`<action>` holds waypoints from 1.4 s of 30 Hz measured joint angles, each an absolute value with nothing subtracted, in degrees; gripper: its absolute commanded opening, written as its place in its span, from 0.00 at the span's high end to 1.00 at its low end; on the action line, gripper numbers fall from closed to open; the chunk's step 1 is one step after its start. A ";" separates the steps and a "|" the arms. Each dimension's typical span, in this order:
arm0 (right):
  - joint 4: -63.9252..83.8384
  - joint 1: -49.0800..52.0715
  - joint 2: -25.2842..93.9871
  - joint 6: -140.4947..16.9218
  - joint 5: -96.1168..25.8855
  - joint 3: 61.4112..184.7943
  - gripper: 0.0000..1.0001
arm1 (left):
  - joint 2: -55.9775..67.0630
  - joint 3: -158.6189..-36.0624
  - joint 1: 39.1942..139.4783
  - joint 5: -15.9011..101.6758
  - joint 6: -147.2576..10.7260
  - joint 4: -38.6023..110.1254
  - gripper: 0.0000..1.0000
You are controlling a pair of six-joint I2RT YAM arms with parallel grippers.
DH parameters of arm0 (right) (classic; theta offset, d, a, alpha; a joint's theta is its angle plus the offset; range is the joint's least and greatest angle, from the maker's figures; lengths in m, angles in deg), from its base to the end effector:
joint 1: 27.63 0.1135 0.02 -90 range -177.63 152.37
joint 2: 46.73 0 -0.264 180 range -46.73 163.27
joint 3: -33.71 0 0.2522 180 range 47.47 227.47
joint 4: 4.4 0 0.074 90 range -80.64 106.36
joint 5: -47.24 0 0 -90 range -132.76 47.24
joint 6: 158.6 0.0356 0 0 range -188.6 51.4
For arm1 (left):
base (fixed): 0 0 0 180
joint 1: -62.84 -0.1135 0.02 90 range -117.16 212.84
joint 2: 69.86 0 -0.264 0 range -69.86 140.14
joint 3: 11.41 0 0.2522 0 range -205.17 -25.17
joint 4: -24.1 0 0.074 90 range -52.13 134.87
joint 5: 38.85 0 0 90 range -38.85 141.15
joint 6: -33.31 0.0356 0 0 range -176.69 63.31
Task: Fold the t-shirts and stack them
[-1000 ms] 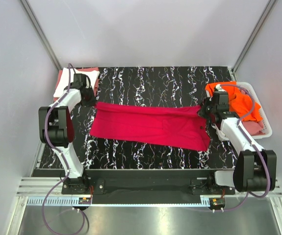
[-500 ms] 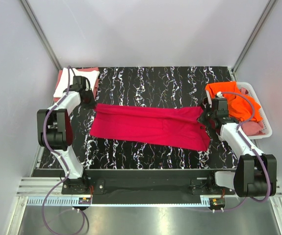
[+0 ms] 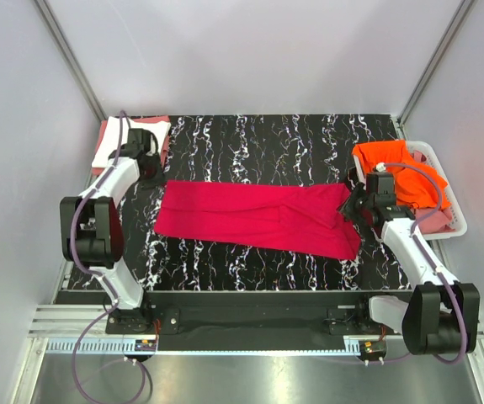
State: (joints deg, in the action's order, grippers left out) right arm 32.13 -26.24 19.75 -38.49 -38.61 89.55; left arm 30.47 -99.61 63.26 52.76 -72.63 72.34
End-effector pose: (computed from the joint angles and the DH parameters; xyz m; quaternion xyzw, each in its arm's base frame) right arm 0.2368 0.0083 0.2287 0.2179 0.9046 0.1315 0.3420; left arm 0.3681 -0.0017 0.2250 -0.1341 0.9573 -0.0229 0.2550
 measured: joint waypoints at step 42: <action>44.30 -14.88 39.68 -22.25 -51.47 99.87 0.60 | 37.86 -100.76 63.39 54.70 -70.58 75.71 0.58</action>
